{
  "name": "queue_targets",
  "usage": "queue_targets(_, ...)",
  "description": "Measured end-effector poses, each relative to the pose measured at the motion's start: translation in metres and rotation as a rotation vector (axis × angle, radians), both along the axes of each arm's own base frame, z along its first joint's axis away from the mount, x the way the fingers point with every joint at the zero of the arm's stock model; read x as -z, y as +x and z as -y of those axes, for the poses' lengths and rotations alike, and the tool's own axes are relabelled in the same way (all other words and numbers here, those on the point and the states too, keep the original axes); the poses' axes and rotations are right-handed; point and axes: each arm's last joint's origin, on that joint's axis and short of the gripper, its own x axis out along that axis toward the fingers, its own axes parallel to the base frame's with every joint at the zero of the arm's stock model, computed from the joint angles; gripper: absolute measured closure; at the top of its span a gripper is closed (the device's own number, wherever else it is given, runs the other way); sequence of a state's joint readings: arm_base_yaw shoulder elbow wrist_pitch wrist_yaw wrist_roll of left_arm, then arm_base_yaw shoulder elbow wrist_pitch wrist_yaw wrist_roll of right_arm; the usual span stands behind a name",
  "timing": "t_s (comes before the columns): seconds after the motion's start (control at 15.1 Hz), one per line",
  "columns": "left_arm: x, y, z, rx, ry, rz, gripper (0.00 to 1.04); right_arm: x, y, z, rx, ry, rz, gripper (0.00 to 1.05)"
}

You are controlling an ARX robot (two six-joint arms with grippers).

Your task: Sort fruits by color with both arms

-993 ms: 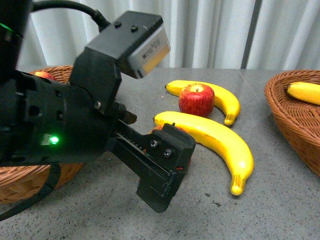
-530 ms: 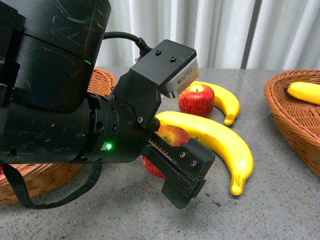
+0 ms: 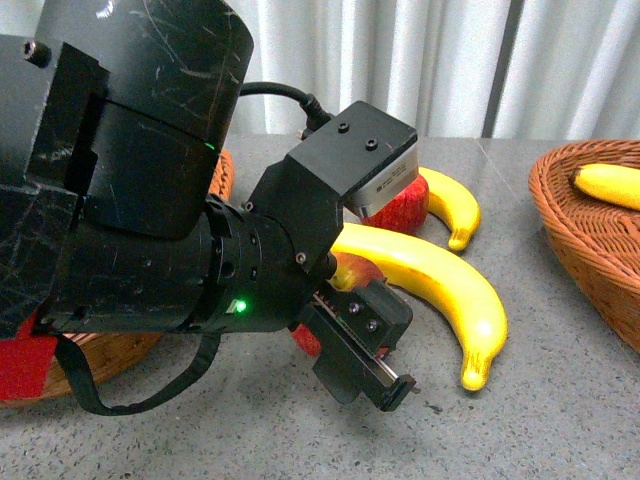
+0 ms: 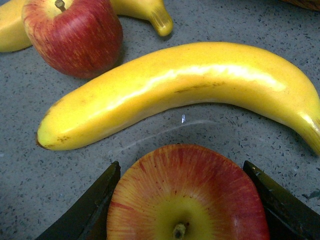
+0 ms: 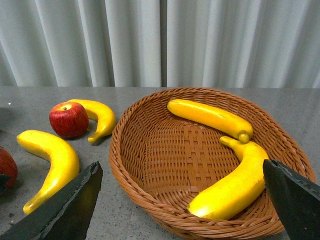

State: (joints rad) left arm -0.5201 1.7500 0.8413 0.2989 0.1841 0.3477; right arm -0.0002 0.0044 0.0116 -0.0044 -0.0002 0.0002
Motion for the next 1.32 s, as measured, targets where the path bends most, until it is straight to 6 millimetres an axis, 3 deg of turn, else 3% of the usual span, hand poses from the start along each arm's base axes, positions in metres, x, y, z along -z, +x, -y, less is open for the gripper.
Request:
queue_targets(0.4, -0.025, 0.000, -0.010, -0.062, -0.050, 0.051, 0.41, 0.000, 0.000, 0.000, 0.000, 0.000, 0.000, 0.07)
queue_targets(0.79, -0.070, 0.010, -0.042, -0.315, -0.161, 0.134, 0.41, 0.000, 0.000, 0.000, 0.000, 0.000, 0.000, 0.07)
queue_targets(0.86, -0.079, 0.015, -0.071, -0.487, -0.229, 0.101, 0.41, 0.000, 0.000, 0.000, 0.000, 0.000, 0.000, 0.07)
queue_targets(0.93, -0.058, 0.024, -0.112, -0.727, -0.279, -0.016, 0.42, 0.000, 0.000, 0.000, 0.000, 0.000, 0.000, 0.07)
queue_targets(0.99, -0.037, 0.023, -0.131, -0.845, -0.284, -0.095, 0.42, 0.000, 0.000, 0.000, 0.000, 0.000, 0.000, 0.07)
queue_targets(1.06, -0.033, 0.019, -0.132, -0.857, -0.290, -0.112, 0.22, 0.000, 0.000, 0.000, 0.000, 0.000, 0.000, 0.07)
queue_targets(1.13, -0.076, -0.003, -0.119, -0.776, -0.345, 0.000, 0.07, 0.000, 0.000, 0.000, 0.000, 0.000, 0.000, 0.07)
queue_targets(1.26, -0.107, -0.008, -0.099, -0.677, -0.382, 0.091, 0.07, 0.000, 0.000, 0.000, 0.000, 0.000, 0.000, 0.07)
queue_targets(1.32, -0.116, 0.000, -0.082, -0.604, -0.377, 0.121, 0.07, 0.000, 0.000, 0.000, 0.000, 0.000, 0.000, 0.07)
